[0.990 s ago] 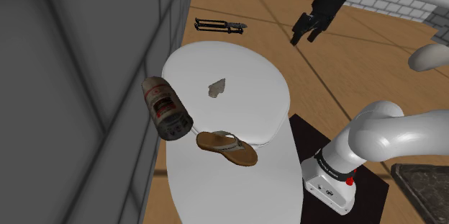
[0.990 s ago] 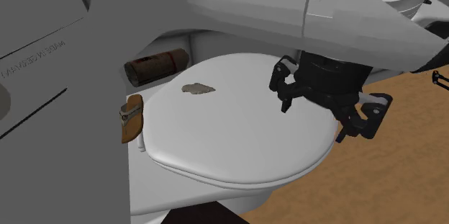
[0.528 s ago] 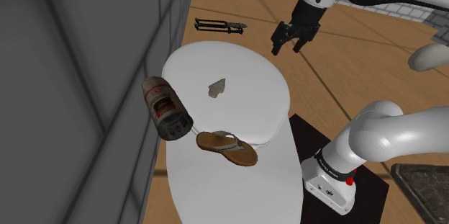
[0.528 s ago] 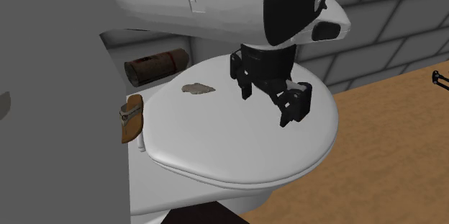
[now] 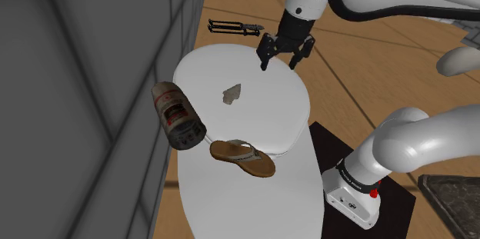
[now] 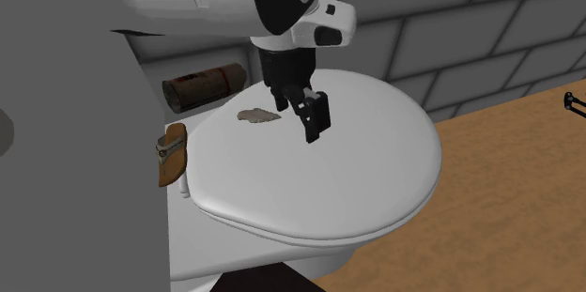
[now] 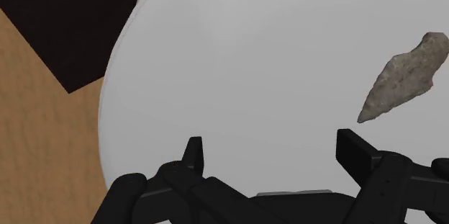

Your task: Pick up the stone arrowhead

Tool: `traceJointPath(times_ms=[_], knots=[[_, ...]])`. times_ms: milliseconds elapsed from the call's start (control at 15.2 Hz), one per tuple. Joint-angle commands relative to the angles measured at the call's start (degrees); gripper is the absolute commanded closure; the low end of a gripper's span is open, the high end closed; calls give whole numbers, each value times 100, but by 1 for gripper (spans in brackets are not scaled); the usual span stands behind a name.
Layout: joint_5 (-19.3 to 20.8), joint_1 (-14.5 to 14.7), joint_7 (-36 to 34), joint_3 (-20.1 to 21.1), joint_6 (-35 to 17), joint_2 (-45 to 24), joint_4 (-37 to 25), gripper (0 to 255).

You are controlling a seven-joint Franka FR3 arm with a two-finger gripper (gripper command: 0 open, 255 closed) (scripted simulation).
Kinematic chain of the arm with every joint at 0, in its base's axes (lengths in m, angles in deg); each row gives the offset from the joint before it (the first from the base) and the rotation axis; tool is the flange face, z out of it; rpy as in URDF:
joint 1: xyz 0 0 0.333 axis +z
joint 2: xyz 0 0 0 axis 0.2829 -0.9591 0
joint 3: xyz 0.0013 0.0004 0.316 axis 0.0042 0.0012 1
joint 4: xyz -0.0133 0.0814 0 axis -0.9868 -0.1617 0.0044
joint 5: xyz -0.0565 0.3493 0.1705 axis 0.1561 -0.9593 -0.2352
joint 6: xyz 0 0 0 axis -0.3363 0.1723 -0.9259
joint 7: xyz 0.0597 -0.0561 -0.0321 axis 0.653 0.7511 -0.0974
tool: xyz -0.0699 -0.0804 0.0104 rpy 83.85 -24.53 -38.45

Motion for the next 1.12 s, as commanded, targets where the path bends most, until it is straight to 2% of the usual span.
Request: traceJointPath(times_ms=[0, 264, 528, 1056], knots=[[-53, -33, -493, 328, -86, -335, -219, 0], [11, -169, -1456, 924, -255, -1105, -741, 0], [319, -323, -2501, 1517, -373, -2037, -1400, 0], [377, -309, -2591, 1591, -958, -2170, -924, 0]])
